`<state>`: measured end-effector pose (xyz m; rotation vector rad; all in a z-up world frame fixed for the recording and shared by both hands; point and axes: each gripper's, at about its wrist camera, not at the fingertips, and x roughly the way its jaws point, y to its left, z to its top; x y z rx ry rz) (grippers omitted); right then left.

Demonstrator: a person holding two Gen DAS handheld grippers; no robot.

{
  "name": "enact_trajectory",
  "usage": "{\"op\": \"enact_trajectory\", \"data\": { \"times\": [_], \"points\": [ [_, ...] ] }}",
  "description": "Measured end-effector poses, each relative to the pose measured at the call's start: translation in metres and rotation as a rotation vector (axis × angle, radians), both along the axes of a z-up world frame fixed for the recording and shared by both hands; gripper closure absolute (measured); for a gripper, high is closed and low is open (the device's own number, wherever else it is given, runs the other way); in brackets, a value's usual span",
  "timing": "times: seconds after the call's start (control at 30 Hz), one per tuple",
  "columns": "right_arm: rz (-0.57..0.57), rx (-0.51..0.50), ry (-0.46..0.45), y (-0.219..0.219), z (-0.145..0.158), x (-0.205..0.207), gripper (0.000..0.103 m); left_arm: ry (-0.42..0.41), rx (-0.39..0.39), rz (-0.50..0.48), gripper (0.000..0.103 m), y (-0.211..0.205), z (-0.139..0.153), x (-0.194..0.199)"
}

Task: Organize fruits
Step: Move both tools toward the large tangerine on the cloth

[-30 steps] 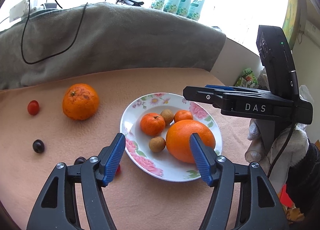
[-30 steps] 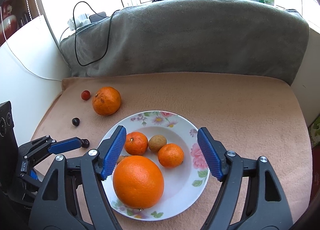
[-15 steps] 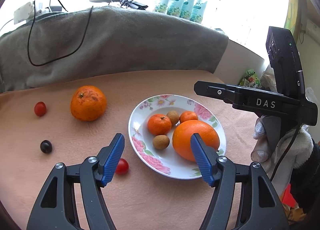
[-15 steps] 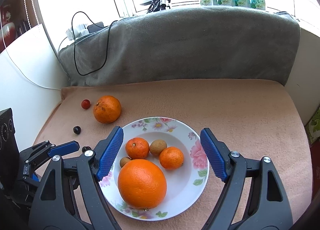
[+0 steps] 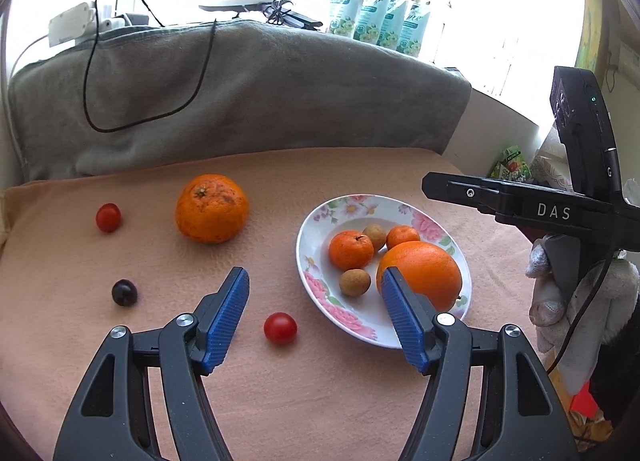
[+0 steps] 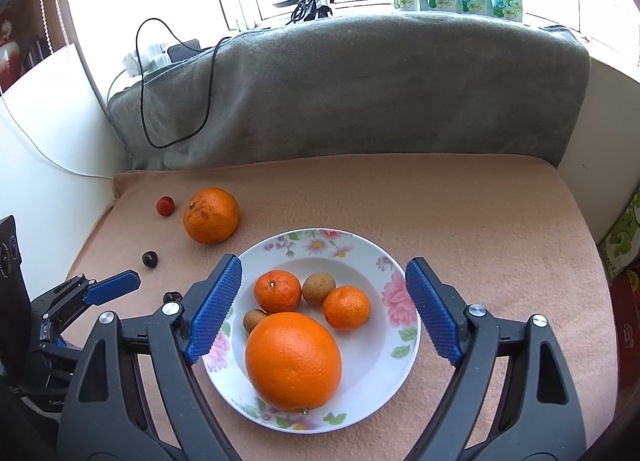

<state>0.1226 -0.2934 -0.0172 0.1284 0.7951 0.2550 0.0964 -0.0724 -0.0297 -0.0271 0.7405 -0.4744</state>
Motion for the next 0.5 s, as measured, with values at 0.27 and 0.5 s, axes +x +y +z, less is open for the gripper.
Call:
{"op": "enact_trajectory", "data": {
  "times": [0.27, 0.5],
  "points": [
    [0.041, 0.02, -0.041, 0.017, 0.01, -0.012, 0.015, 0.001, -0.002, 0.062, 0.035, 0.036, -0.002, 0.001],
    [0.105, 0.048, -0.051, 0.037, 0.013, -0.016, 0.015, 0.007, 0.004, 0.138, 0.035, 0.077, -0.009, 0.003]
  ]
}}
